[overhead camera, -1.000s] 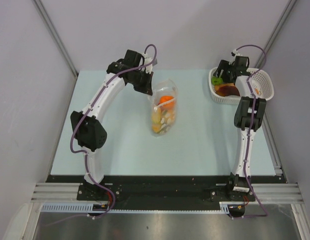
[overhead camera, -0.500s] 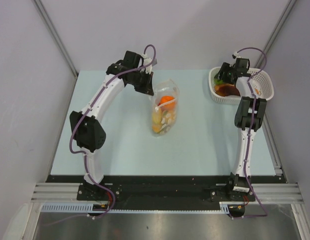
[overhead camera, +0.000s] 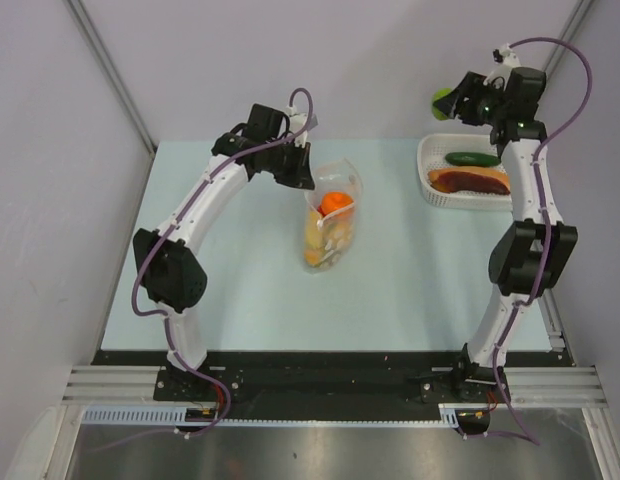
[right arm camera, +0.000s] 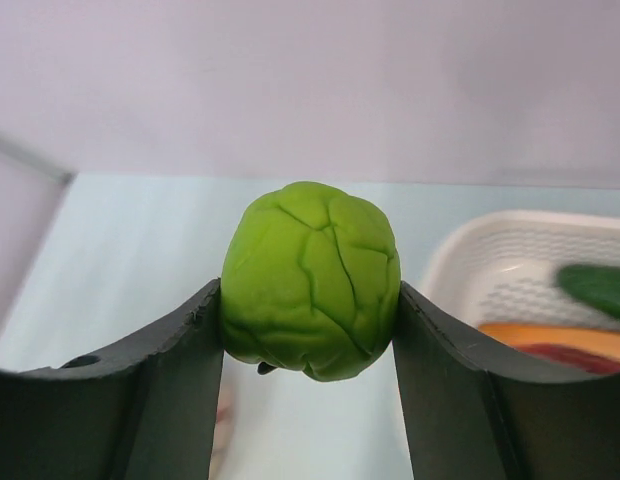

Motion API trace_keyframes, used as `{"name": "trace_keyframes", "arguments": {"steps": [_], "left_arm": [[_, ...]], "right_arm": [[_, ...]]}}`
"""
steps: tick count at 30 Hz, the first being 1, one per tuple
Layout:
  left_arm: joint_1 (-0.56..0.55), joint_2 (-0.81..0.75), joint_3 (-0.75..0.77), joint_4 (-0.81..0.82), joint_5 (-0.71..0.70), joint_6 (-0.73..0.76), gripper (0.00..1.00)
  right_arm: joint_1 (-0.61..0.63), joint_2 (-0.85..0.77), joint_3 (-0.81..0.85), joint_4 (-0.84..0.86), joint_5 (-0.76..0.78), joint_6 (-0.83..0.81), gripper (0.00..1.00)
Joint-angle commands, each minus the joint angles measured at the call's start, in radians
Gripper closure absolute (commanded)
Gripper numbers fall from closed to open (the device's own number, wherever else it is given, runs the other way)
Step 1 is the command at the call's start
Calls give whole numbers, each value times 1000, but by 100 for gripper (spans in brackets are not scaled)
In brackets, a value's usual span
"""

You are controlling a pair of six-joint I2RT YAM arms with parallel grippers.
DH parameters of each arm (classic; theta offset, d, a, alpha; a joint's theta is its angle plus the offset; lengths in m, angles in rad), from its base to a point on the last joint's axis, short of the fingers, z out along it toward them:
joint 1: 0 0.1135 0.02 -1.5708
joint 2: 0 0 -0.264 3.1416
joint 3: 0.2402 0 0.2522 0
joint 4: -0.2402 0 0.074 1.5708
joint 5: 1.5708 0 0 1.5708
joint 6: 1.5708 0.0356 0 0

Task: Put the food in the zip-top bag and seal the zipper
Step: Pick up the fake fruit from the bin, then place the fake fruit in the zipper food storage bag.

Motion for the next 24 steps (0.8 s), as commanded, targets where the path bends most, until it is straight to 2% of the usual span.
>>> {"name": "trace_keyframes", "arguments": {"steps": [1,2,3,9,15,20,21,23,24], "left_arm": [[-23,-79,-3,67,25,-32,100],[-26,-82,-15,73,25,-34,100],[-26,-88,-22,79,27,-37,100],[-29,-105,-65,101,40,-50,100],[-30,-114,-82,115,48,-58,100],[-29,-123,-95,113,44,-58,100],[-30,-125,-96,116,44,-57,100],[-29,-131,-102,115,44,-54,100],[-30,-134,-104,116,44,-52,100]], "right_arm": [[123,-239,-237,31,-192,75,96],[139,-274,-272,39,-203,63,96],[215,-341,-309,45,-210,46,96],[398,-478,-494,-5,-204,-173,96],[503,-431,-513,-53,-167,-271,92],[565,-395,-510,-146,-210,-351,90],[576,-394,-510,-166,-212,-392,89],[595,-394,-502,-224,-213,-421,73],[602,-391,-495,-243,-216,-431,63]]}}
